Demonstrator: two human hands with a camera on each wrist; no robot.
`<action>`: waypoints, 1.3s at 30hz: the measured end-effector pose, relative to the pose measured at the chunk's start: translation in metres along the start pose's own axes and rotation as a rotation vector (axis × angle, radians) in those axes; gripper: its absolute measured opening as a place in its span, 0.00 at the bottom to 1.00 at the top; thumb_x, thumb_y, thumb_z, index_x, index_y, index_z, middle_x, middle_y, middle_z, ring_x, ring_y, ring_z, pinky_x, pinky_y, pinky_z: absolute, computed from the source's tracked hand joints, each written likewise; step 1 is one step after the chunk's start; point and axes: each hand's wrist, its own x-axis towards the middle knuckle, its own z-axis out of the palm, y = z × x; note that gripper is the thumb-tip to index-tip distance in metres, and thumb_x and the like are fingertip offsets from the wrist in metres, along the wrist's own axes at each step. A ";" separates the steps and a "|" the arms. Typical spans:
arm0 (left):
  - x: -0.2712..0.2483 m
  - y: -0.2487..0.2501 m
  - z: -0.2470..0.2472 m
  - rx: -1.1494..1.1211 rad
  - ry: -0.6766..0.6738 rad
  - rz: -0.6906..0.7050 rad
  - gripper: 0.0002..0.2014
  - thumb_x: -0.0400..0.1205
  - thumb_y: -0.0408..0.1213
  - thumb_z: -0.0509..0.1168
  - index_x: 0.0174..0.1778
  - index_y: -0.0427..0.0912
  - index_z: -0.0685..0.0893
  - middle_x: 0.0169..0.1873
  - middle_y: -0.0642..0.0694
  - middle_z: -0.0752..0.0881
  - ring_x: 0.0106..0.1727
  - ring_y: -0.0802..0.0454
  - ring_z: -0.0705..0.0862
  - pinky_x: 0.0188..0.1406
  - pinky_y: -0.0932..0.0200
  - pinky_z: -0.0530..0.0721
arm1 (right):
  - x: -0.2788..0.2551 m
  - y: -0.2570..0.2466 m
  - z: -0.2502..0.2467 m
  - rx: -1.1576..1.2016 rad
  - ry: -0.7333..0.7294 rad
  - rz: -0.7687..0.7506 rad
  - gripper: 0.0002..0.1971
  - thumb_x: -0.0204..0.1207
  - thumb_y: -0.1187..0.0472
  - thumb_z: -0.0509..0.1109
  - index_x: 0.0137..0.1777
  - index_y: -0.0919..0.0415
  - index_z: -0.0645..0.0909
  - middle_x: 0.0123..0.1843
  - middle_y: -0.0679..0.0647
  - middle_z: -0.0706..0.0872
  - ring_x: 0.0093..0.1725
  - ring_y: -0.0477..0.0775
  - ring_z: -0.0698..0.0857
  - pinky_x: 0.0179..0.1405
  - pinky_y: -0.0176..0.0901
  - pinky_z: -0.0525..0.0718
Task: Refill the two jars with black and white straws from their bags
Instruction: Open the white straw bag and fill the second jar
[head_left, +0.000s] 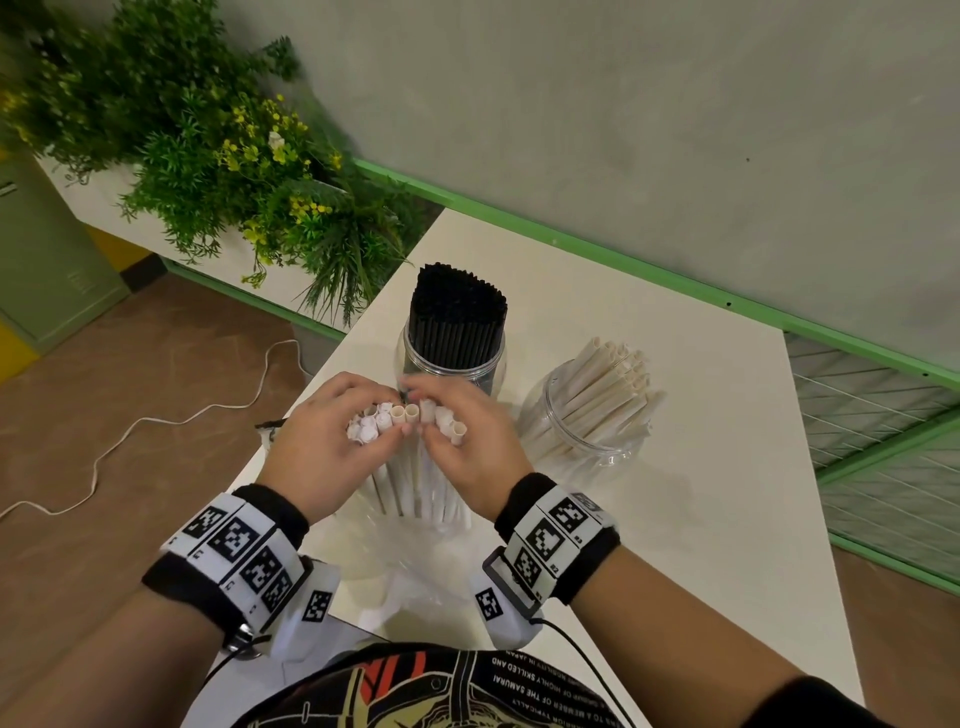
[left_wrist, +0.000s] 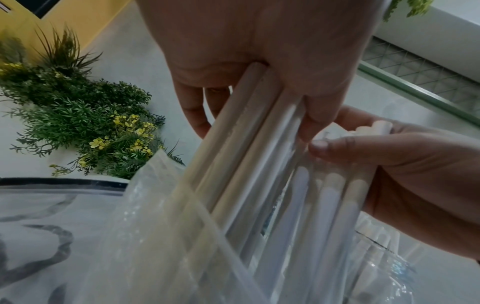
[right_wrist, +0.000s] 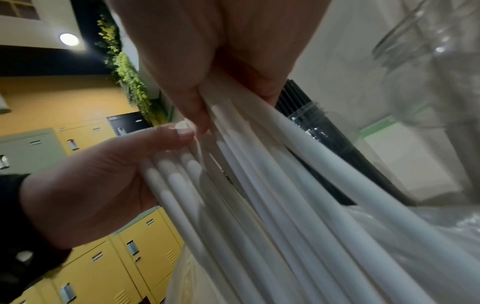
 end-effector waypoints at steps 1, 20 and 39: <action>0.000 -0.001 0.000 0.000 -0.001 -0.004 0.18 0.71 0.59 0.64 0.50 0.54 0.86 0.48 0.57 0.82 0.48 0.60 0.82 0.49 0.66 0.77 | 0.001 -0.002 0.001 -0.011 -0.029 -0.014 0.20 0.75 0.72 0.67 0.65 0.58 0.82 0.58 0.53 0.85 0.61 0.47 0.82 0.65 0.44 0.79; 0.000 0.001 -0.001 -0.006 -0.036 -0.028 0.12 0.70 0.61 0.63 0.46 0.63 0.82 0.49 0.58 0.81 0.50 0.60 0.82 0.49 0.59 0.78 | -0.006 0.012 -0.019 -0.098 0.051 0.009 0.09 0.75 0.73 0.66 0.51 0.62 0.83 0.49 0.51 0.85 0.50 0.46 0.82 0.50 0.38 0.81; 0.002 0.004 -0.003 0.020 -0.059 -0.045 0.17 0.70 0.60 0.63 0.49 0.57 0.85 0.49 0.57 0.81 0.49 0.56 0.82 0.49 0.56 0.78 | 0.015 -0.050 -0.118 0.217 0.509 0.069 0.12 0.82 0.76 0.57 0.50 0.58 0.74 0.52 0.62 0.81 0.53 0.58 0.90 0.50 0.55 0.86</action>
